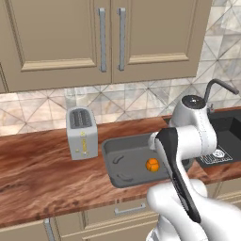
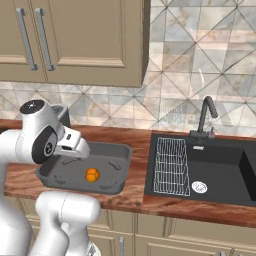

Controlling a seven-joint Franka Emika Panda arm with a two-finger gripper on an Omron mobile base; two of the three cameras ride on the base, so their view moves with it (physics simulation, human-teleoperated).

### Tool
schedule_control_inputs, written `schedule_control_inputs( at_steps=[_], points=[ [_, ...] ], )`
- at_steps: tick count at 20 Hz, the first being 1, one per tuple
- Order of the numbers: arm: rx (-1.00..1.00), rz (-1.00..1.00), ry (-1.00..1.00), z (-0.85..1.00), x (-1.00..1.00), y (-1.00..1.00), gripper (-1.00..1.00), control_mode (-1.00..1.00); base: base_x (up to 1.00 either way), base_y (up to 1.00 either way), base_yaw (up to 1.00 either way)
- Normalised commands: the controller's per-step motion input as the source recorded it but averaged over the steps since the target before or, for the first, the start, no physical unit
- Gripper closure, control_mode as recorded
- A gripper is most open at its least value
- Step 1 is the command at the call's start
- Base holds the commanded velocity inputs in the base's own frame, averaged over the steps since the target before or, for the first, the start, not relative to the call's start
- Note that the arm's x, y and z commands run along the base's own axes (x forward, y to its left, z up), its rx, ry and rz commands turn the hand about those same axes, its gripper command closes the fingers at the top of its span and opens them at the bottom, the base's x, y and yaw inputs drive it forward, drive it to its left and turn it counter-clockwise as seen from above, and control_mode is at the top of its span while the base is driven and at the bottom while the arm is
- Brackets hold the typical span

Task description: Pick the banana and orange from the fridge and place them inside the tupperware on the counter.

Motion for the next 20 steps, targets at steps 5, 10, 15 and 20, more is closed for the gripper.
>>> schedule_control_inputs(
  at_steps=[5, 10, 15, 20],
  points=[
    [0.00, 0.00, 0.00, -0.03, -0.46, 0.01, -1.00, -1.00, 0.00, 0.00, 0.00],
    [0.00, 0.00, 0.07, -0.18, -0.32, 0.04, -1.00, -1.00, 0.00, 0.00, 0.00],
    [0.05, -0.08, 0.03, -0.22, -0.43, 0.01, -1.00, -1.00, 0.00, 0.00, 0.00],
    [0.00, -0.07, 0.00, -0.05, -0.16, 0.00, -1.00, 1.00, -0.76, -0.02, -0.55]
  ],
)
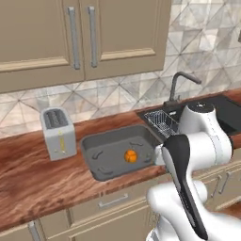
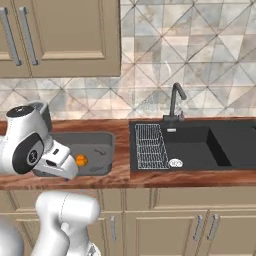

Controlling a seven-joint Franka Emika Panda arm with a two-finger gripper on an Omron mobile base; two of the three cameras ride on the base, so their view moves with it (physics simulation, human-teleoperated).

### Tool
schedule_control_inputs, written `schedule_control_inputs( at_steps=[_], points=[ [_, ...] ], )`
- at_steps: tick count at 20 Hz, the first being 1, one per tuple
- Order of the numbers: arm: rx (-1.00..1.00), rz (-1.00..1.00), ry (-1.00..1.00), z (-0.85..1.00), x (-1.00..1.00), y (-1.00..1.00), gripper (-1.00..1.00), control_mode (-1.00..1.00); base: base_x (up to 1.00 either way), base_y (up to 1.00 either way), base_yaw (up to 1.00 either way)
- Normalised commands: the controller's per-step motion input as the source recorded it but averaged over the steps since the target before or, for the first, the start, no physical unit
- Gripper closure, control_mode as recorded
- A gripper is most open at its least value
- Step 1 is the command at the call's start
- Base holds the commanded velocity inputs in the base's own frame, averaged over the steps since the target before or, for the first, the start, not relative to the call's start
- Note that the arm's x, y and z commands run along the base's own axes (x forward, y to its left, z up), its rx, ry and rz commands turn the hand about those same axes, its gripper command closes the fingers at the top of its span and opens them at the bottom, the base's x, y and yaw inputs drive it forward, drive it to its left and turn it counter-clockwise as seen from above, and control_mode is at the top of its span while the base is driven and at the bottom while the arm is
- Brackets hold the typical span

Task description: Pick the banana and orange from the fridge and place them inside the tupperware on the counter.

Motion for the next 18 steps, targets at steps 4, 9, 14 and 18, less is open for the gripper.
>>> schedule_control_inputs(
  at_steps=[4, 9, 14, 18],
  points=[
    [0.00, 0.00, 0.00, 0.00, 0.00, 0.00, -1.00, 1.00, -0.86, -0.27, -0.98],
    [0.00, 0.00, 0.00, 0.00, 0.00, 0.00, -1.00, 1.00, -0.53, -0.50, -1.00],
    [0.00, 0.00, 0.00, 0.00, 0.00, 0.00, -1.00, 1.00, 0.02, -0.68, -1.00],
    [0.00, 0.00, 0.00, 0.00, 0.00, 0.00, -1.00, 1.00, 0.34, -0.73, -0.84]
  ],
)
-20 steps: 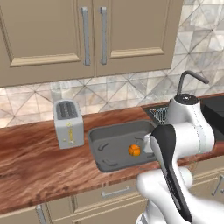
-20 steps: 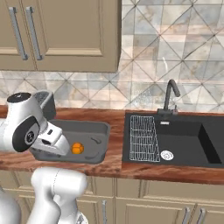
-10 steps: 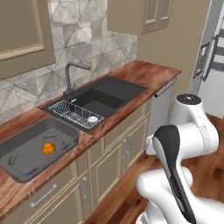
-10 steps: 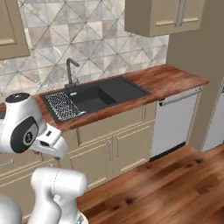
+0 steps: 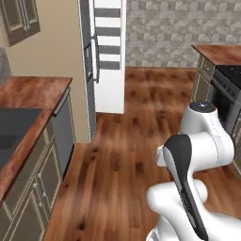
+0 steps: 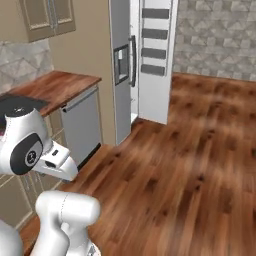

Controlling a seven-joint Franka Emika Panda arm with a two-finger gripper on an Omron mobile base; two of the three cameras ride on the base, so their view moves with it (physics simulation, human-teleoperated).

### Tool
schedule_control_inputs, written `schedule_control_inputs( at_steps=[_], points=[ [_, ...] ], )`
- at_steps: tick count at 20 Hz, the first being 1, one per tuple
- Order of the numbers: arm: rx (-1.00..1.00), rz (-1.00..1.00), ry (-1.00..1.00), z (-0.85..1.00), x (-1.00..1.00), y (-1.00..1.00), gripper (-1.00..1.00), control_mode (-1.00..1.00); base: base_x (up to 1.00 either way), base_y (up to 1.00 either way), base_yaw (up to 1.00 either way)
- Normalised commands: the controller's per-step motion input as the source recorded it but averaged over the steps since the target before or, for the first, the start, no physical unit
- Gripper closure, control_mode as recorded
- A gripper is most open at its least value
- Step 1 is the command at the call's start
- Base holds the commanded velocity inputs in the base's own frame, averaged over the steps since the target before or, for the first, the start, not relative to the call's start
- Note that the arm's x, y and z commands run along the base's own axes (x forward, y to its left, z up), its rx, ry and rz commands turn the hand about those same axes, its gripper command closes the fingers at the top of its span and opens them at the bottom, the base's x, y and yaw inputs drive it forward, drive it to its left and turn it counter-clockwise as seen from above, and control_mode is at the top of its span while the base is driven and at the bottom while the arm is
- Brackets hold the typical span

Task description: Pick the banana and orange from the fridge and place them inside the tupperware on the counter.

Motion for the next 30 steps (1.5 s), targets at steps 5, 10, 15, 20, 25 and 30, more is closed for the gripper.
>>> schedule_control_inputs(
  at_steps=[5, 10, 15, 20, 25, 30],
  points=[
    [0.00, 0.00, 0.00, 0.00, 0.00, 0.00, -1.00, 1.00, 0.69, -0.63, -0.11],
    [0.00, 0.00, 0.00, 0.00, 0.00, 0.00, -1.00, 1.00, 0.94, -0.47, 0.25],
    [0.00, 0.00, 0.00, 0.00, 0.00, 0.00, -1.00, 1.00, 0.97, -0.57, 0.44],
    [0.00, 0.00, 0.00, 0.00, 0.00, 0.00, -1.00, 1.00, 0.89, -0.69, 0.44],
    [0.00, 0.00, 0.00, 0.00, 0.00, 0.00, -1.00, 1.00, 0.83, -0.77, 0.38],
    [0.00, 0.00, 0.00, 0.00, 0.00, 0.00, -1.00, 1.00, 0.81, -0.79, 0.32]
  ],
)
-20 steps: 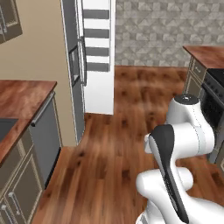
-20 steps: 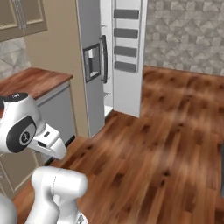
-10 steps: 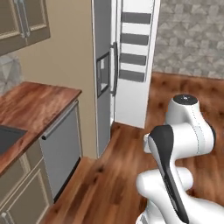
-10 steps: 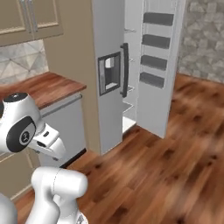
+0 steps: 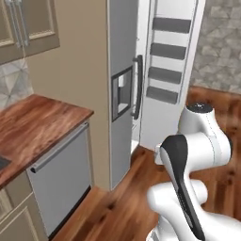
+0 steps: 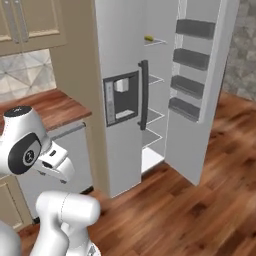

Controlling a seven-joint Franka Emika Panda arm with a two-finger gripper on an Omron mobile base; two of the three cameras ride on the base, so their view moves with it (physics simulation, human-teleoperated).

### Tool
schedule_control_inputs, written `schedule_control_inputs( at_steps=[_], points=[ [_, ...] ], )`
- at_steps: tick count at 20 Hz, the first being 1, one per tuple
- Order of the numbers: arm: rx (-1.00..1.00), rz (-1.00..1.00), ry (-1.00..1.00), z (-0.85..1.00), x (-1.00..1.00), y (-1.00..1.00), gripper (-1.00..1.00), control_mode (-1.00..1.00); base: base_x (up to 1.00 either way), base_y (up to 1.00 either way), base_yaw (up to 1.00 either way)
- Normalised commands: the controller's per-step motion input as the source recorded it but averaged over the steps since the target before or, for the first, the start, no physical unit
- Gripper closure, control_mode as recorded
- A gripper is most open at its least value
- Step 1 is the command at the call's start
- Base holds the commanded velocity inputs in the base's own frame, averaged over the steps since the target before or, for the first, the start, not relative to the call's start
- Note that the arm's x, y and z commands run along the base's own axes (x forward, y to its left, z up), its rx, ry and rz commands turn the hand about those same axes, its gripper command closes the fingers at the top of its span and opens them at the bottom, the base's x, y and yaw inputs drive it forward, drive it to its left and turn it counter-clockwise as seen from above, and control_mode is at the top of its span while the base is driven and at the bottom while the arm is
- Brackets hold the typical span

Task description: Pick the banana and orange from the fridge and place them inside the tupperware on the counter.

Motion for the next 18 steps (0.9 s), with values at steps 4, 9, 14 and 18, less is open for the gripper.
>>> schedule_control_inputs(
  at_steps=[4, 9, 14, 18],
  points=[
    [0.00, 0.00, 0.00, 0.00, 0.00, 0.00, -1.00, 1.00, 0.82, -0.76, 0.30],
    [0.00, 0.00, 0.00, 0.00, 0.00, 0.00, -1.00, 1.00, 0.81, -0.74, 0.32],
    [0.00, 0.00, 0.00, 0.00, 0.00, 0.00, -1.00, 1.00, 0.72, -0.72, 0.34],
    [0.00, 0.00, 0.00, 0.00, 0.00, 0.00, -1.00, 1.00, 0.69, -0.72, 0.35]
  ],
)
